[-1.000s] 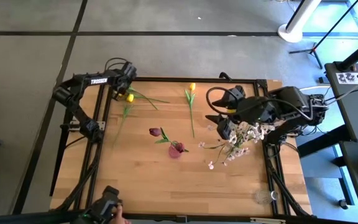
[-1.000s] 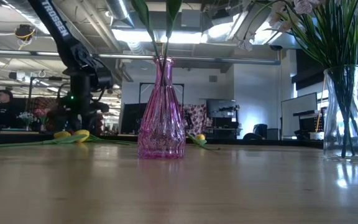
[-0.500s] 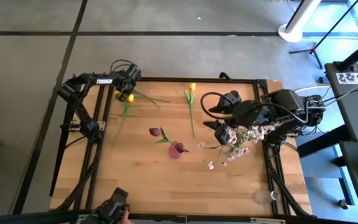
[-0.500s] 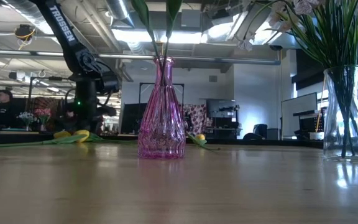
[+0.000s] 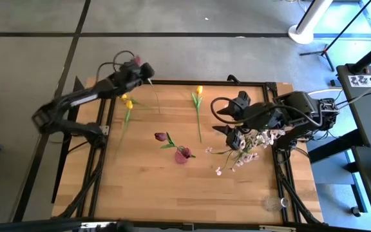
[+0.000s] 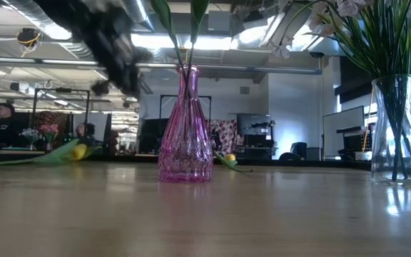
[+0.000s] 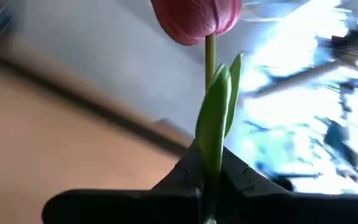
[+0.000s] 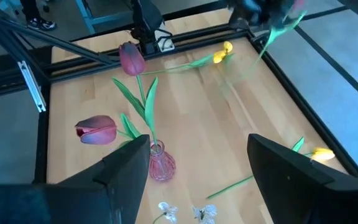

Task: Sort flowers into vase by color
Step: Put the red flower into the red vase

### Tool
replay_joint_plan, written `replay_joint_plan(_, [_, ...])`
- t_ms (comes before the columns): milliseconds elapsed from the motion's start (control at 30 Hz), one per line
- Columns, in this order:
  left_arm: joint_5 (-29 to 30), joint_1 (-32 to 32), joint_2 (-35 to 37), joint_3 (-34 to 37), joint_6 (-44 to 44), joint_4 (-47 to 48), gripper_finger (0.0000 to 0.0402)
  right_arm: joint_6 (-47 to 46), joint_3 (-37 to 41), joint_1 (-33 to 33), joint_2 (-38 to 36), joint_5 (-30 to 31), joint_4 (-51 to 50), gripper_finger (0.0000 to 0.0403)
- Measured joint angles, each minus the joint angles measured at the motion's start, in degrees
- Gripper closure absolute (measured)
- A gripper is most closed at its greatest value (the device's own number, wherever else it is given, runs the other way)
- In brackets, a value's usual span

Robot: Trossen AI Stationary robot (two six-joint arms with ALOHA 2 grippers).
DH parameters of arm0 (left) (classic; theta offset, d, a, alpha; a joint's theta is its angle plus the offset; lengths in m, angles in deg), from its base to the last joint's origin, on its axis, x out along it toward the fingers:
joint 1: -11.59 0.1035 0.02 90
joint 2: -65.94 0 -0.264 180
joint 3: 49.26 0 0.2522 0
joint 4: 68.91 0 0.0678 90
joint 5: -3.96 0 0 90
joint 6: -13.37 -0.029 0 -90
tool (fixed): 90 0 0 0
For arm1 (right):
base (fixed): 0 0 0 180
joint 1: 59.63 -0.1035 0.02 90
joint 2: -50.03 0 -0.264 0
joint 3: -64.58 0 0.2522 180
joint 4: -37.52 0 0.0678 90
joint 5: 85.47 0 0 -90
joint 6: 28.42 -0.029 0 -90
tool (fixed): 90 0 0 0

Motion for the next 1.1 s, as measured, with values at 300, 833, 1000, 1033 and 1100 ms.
replay_joint_plan(300, [4.9, -29.3, 21.1, -0.1, -39.4, -15.9, 0.0401, 2.1, 0.0, -2.2, -1.4, -1.4, -0.1, 0.0134])
replay_joint_plan(833, [7.2, -72.1, 23.5, -0.1, -60.1, -34.8, 0.0401, -0.7, 0.0, -8.1, -1.4, 0.6, -0.6, 0.0134])
replay_joint_plan(1000, [8.2, -80.2, 18.9, -0.1, -66.0, -39.6, 0.0401, -1.1, 0.0, -8.1, -1.4, 0.0, -0.5, 0.0134])
replay_joint_plan(1033, [9.0, -81.0, 17.0, -0.1, -67.7, -40.8, 0.0401, -1.1, 0.0, -8.1, -1.4, 0.0, -0.5, 0.0134])
replay_joint_plan(1100, [11.0, -81.3, 12.6, -0.1, -71.2, -43.5, 0.0401, -0.9, 0.0, -7.9, -1.4, 0.0, -0.5, 0.0134])
